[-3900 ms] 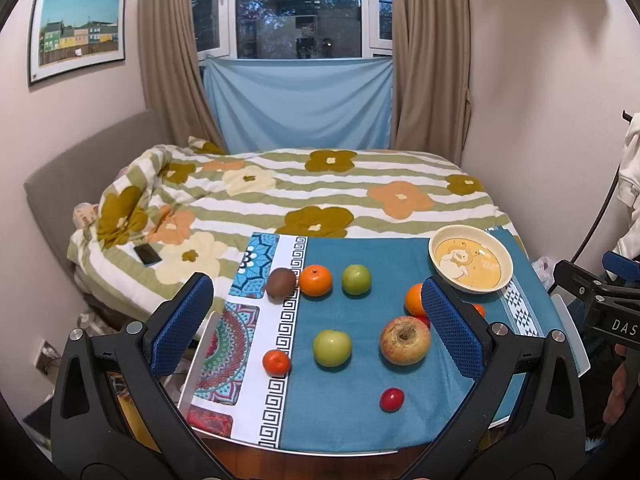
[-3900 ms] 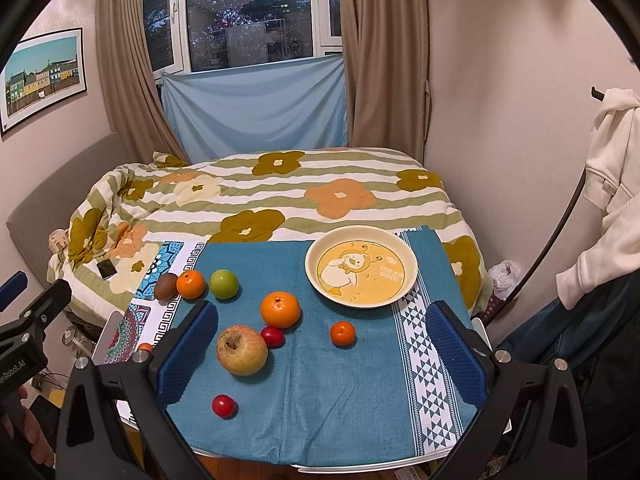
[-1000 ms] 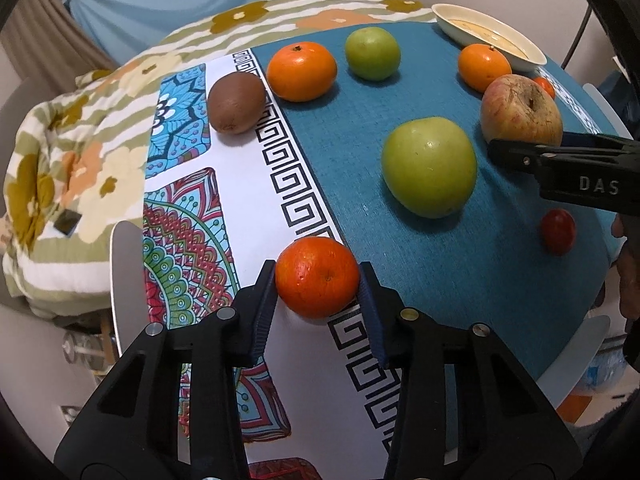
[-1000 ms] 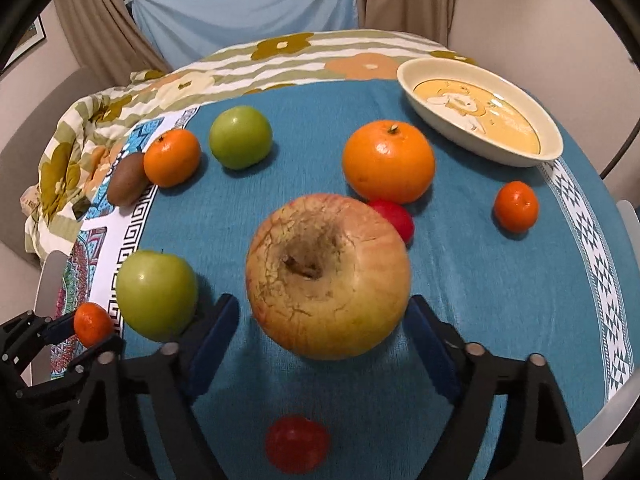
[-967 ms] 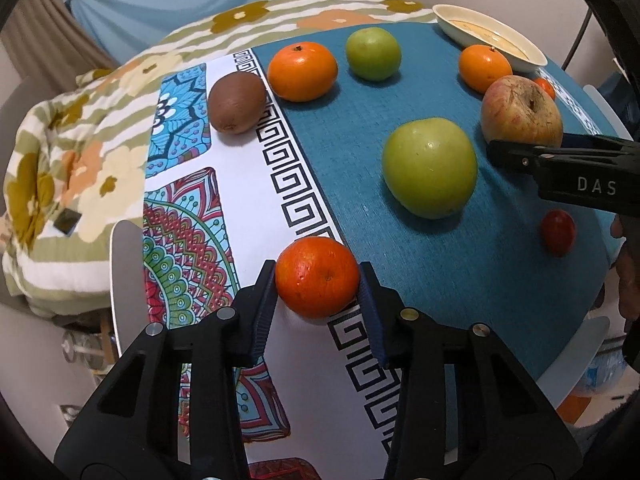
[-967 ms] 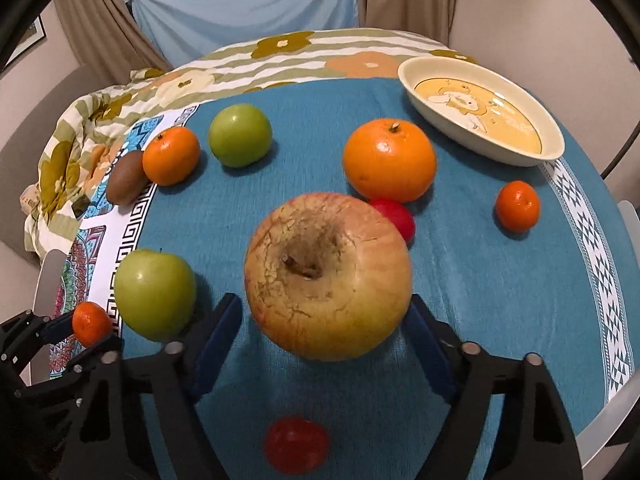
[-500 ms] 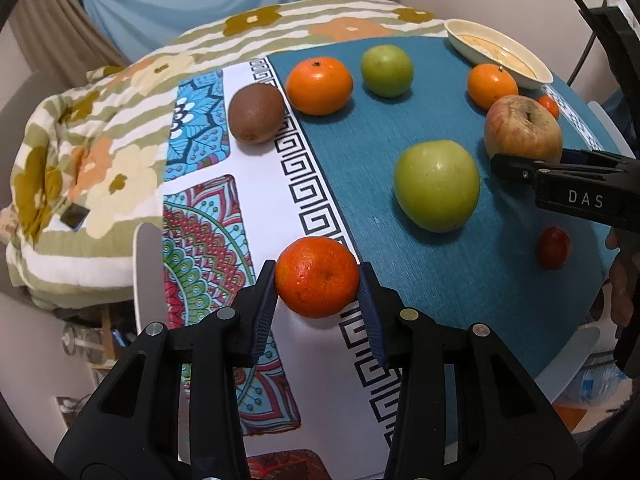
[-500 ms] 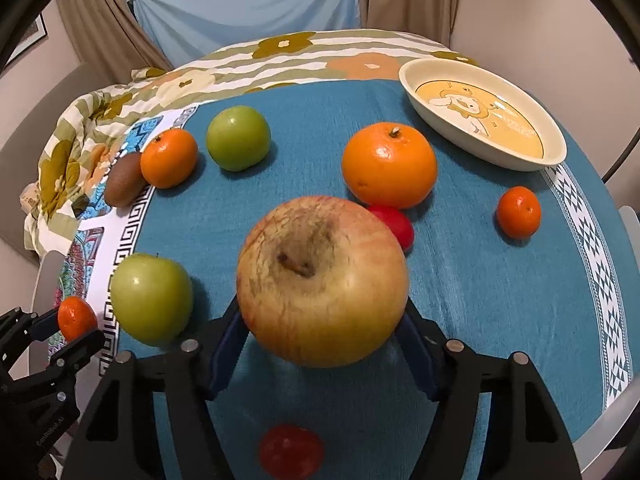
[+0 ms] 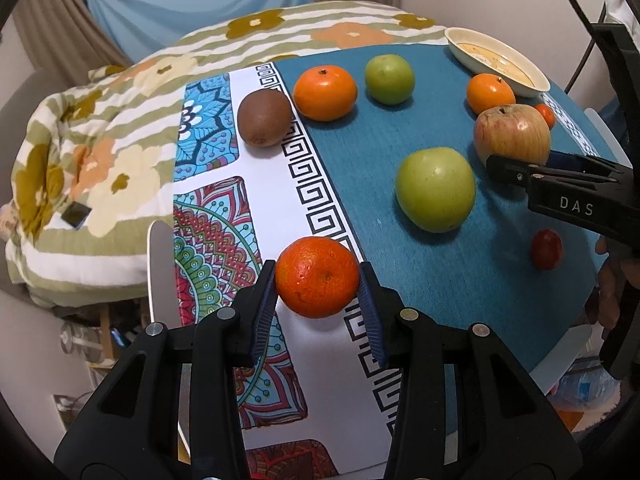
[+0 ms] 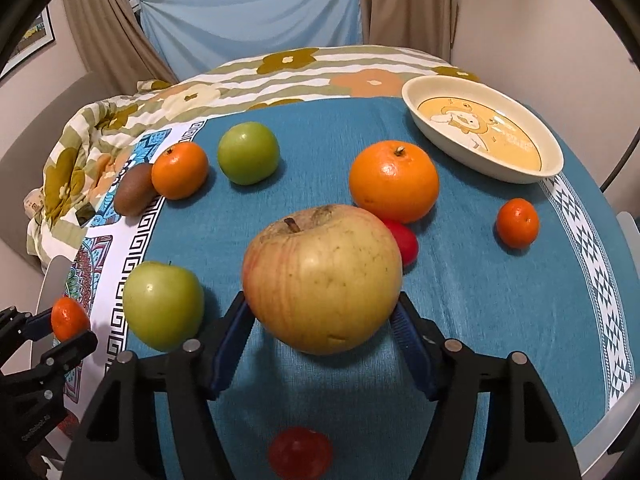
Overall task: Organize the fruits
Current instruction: 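Lift and carry the apple toward the white bowl with the right tool while the left holds the tangerine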
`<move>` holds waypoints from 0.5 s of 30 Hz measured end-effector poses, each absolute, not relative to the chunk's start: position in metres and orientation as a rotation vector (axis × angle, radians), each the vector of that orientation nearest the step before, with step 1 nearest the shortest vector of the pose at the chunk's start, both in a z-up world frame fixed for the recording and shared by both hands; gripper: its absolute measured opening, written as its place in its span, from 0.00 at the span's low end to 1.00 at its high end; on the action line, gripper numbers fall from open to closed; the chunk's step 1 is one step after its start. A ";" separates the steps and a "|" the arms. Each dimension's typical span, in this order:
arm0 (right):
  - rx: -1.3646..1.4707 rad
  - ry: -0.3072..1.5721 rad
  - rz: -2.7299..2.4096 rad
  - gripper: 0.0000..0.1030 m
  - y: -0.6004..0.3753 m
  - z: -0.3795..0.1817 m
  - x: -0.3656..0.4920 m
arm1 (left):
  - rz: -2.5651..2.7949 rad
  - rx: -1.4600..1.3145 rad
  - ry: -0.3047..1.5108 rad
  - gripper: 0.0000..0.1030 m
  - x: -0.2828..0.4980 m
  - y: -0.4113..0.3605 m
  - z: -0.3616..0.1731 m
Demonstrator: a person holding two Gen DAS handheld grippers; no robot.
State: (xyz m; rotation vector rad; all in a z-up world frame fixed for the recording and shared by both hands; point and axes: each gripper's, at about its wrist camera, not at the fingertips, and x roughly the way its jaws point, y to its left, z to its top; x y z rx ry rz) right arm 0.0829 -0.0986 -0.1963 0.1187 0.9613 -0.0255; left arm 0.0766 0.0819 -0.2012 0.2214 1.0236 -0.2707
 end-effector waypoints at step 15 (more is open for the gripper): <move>0.092 0.911 0.001 0.63 -0.092 -0.189 0.094 | -0.274 0.199 1.031 0.42 0.078 0.079 -0.202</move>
